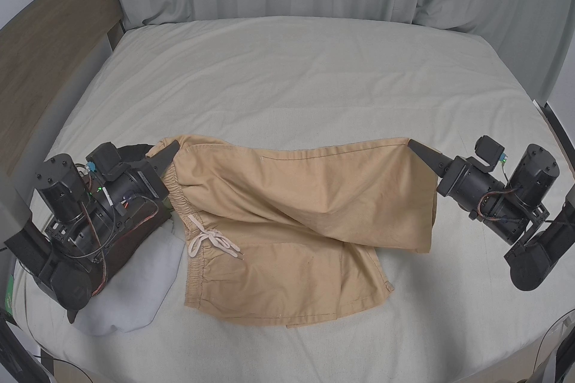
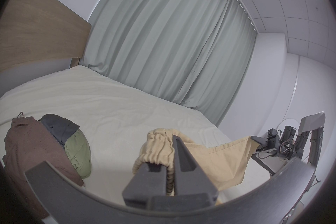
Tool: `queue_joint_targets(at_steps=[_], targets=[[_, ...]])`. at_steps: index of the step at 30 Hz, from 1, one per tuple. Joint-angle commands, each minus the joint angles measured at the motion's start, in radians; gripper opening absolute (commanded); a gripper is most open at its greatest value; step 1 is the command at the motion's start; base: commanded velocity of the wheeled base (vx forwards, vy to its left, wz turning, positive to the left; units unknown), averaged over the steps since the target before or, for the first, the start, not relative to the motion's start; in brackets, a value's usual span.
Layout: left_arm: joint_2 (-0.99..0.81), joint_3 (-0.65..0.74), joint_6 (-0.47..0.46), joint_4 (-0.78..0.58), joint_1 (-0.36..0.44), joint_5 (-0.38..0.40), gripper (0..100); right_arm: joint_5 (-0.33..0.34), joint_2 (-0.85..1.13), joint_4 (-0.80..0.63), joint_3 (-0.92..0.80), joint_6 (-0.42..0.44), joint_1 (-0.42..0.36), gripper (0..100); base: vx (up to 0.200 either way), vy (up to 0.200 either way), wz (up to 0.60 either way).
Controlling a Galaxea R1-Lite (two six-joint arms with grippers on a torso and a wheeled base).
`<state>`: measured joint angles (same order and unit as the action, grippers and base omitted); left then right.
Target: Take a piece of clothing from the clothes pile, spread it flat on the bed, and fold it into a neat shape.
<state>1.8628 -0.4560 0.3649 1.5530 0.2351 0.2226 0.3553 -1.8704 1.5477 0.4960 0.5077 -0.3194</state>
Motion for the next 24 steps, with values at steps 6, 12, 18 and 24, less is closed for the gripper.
queue_joint_targets(at_steps=[6, 12, 18, 24], targets=[[0.003, -0.003, 0.0, 0.002, -0.003, 0.0, 0, 0.01, -0.004, 0.0, 0.006, 0.0, 0.02, 0, 0.0, 0.0, 0.0], [0.003, -0.006, 0.0, 0.002, -0.013, 0.0, 0, 0.01, -0.004, 0.0, 0.006, 0.0, 0.023, 0, 0.0, 0.0, 0.0], [0.003, -0.009, 0.0, 0.002, -0.014, 0.0, 0, 0.011, -0.006, 0.0, 0.007, 0.0, 0.033, 0, 0.0, 0.0, 0.0], [0.003, -0.009, 0.0, 0.002, -0.014, 0.0, 0, 0.014, -0.004, 0.0, 0.007, 0.0, 0.039, 0, 0.0, 0.0, 0.0]])
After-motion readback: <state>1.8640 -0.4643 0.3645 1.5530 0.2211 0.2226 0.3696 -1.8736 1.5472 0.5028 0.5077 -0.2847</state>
